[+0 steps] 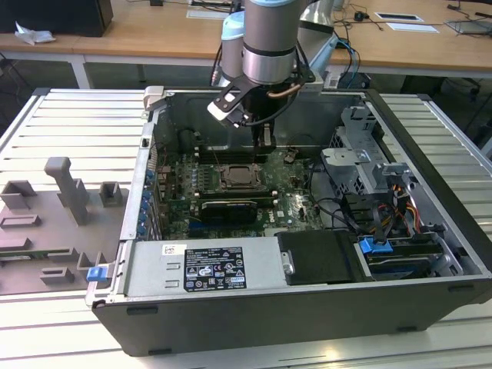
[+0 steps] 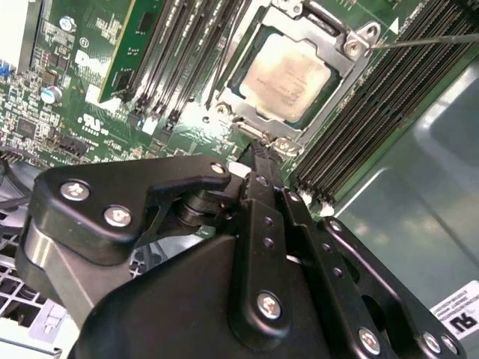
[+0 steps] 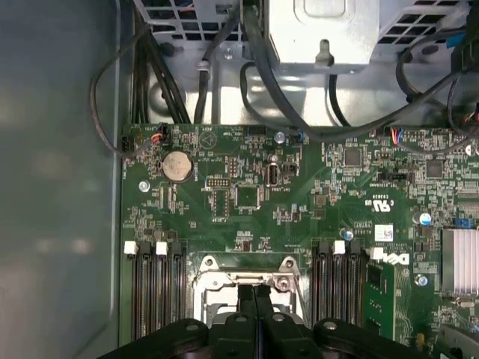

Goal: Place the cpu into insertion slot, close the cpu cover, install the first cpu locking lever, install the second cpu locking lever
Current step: 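Close the cpu cover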

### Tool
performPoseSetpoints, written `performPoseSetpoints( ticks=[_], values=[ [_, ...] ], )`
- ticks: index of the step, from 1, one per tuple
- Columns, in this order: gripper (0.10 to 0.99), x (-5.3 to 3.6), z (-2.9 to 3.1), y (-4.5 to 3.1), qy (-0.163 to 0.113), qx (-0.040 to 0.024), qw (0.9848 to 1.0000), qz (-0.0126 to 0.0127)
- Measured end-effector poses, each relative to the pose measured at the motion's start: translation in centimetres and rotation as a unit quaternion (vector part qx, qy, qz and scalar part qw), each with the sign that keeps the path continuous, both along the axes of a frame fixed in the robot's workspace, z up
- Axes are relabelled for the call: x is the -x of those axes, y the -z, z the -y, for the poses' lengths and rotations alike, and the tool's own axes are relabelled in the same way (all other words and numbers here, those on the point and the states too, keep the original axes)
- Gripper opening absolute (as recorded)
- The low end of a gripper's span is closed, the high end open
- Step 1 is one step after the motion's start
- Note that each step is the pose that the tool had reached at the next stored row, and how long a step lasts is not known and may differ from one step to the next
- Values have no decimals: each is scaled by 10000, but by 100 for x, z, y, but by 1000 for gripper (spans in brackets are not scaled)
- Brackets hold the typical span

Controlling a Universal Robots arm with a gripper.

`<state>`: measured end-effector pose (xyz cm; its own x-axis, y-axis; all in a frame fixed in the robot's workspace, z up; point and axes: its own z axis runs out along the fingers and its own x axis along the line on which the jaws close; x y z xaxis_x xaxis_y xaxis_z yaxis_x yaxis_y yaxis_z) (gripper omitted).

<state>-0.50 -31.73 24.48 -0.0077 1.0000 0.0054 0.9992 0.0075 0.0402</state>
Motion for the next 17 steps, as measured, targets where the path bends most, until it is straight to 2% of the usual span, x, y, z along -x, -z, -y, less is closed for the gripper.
performPoseSetpoints(
  ticks=[5,11,17],
  values=[
    [106,49,0,15,-15,0,10000,-1],
    [106,288,0,48,-60,1,10000,-1],
    [106,344,0,50,-70,1,10000,-1]
  ],
)
